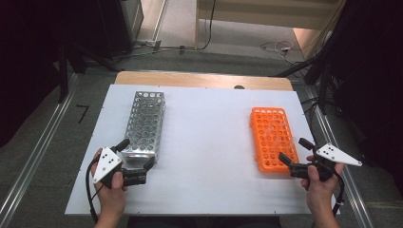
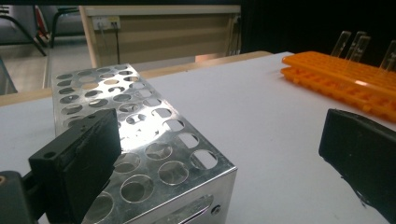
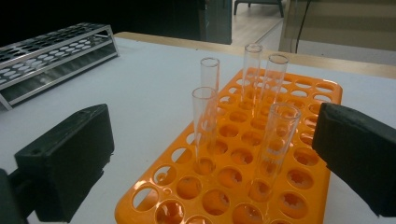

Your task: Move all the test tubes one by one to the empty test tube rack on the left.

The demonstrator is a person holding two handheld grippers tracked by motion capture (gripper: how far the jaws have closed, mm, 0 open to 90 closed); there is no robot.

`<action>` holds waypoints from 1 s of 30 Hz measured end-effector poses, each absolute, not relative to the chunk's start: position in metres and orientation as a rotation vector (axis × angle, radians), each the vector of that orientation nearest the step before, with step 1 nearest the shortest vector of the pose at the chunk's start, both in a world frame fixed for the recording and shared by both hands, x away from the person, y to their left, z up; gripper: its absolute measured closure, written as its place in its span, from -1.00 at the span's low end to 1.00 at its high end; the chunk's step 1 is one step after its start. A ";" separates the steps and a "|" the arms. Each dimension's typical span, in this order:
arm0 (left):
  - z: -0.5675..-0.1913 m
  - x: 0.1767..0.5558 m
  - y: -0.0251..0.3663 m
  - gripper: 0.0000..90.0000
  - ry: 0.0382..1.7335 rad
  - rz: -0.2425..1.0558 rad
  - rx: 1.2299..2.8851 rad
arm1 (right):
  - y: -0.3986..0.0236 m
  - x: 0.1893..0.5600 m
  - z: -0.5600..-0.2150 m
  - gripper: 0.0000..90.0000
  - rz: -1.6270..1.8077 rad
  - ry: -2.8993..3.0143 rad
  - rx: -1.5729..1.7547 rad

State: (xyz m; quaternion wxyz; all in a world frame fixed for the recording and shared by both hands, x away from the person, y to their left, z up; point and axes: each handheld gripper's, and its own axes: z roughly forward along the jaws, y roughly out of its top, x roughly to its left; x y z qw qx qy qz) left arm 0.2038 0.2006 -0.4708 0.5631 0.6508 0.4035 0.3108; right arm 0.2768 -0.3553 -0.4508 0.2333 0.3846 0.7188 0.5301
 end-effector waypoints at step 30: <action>-0.466 0.194 0.207 -1.00 0.976 0.711 1.511 | -0.377 0.299 -0.471 0.26 1.372 2.044 1.264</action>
